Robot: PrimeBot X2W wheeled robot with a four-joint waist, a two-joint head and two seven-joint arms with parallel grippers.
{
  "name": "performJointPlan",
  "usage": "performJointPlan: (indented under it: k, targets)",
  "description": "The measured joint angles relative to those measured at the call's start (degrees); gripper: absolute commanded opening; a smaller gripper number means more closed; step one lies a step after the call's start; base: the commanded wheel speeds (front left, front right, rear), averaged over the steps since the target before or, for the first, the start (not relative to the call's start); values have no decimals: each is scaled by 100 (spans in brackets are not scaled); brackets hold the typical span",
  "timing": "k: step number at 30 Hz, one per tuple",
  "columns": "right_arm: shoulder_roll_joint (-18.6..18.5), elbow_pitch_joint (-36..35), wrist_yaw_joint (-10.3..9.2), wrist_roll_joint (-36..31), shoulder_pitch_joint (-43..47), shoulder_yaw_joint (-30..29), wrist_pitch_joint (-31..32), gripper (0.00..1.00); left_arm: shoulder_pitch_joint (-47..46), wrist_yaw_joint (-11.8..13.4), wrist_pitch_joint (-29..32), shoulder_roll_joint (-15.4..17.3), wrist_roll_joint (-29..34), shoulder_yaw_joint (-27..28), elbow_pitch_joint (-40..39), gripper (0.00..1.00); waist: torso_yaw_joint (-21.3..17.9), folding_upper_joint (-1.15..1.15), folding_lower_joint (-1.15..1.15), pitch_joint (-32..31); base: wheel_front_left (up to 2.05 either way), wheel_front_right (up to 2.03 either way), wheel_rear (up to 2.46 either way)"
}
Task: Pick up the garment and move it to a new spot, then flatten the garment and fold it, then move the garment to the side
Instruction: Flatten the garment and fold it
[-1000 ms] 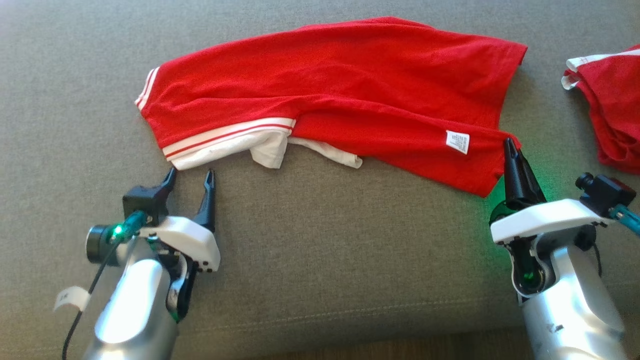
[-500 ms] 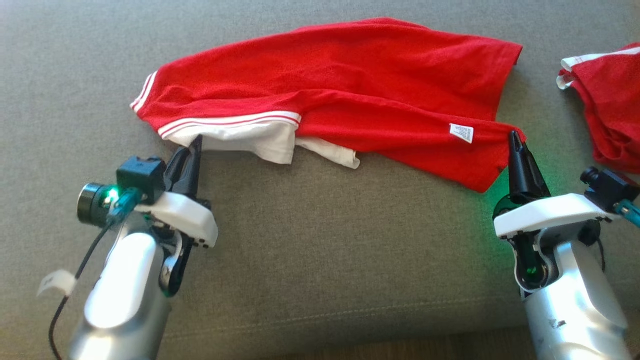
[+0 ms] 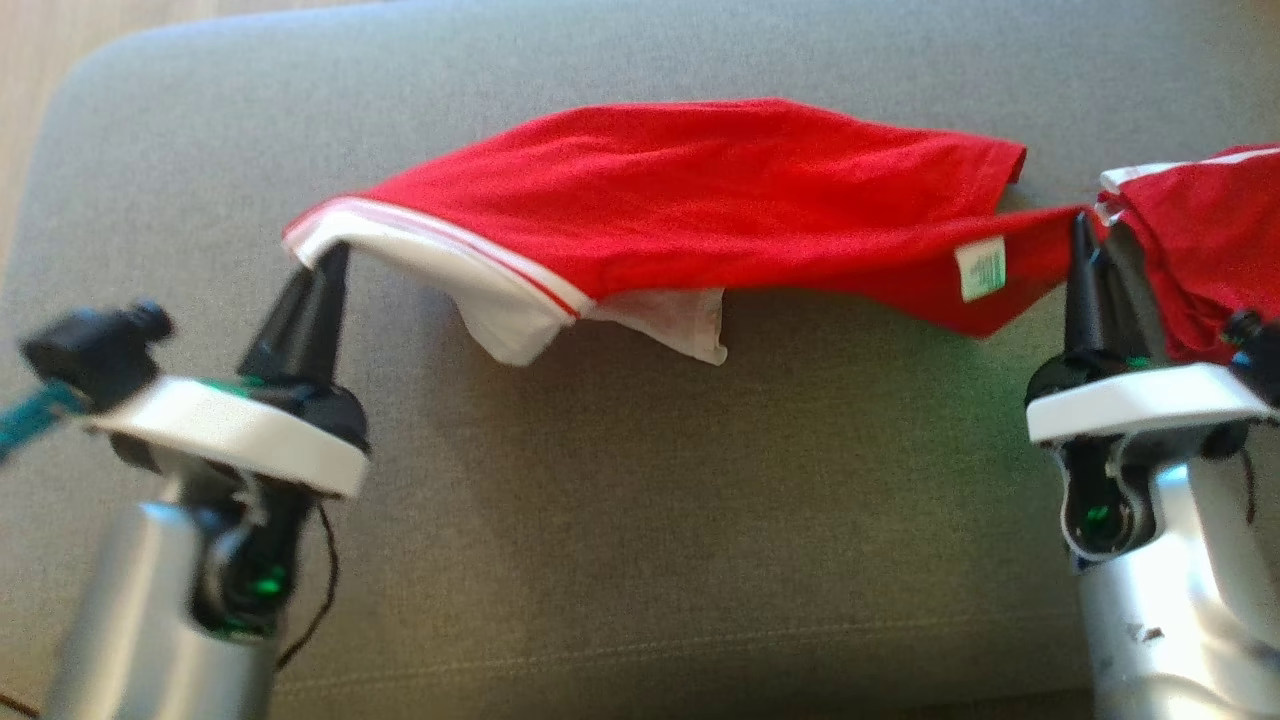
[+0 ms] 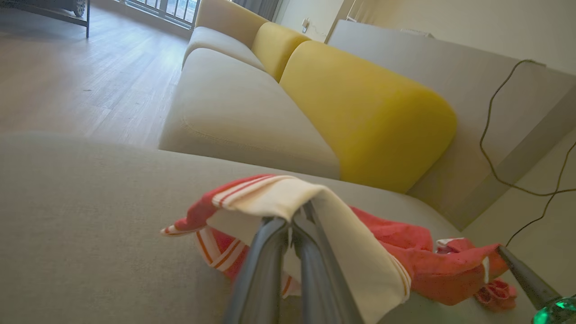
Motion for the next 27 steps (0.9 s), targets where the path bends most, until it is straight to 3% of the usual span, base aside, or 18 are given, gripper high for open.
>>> performJointPlan:
  k: [3,7,13,17,21,27]
  targets:
    - [2,-323,0,-221,-97,-62,4,0,-136,149,669,0,-714,268,-470,0,-19,0,0,-143,0,0,0]
    - [2,-788,0,-755,-704,-314,435,0,-878,584,1518,0,-1410,500,-804,0,-67,0,0,-288,0,0,0]
    - [-11,-815,0,-1479,-2381,-471,1278,0,-2774,1005,2124,14,-1758,656,-53,0,-77,0,0,-154,0,0,0]
    - [-37,-78,0,-1793,-3566,-357,1446,0,-4181,945,1944,100,-1496,667,1037,0,-88,0,0,144,0,0,0]
    - [-67,603,0,-1947,-4459,-99,1360,0,-5185,667,1600,221,-1216,627,1840,0,-115,0,1,465,0,0,0]
    - [-68,1560,0,-2487,-5933,25,367,0,-6724,140,480,326,-760,516,2985,0,-180,0,2,1159,0,0,0]
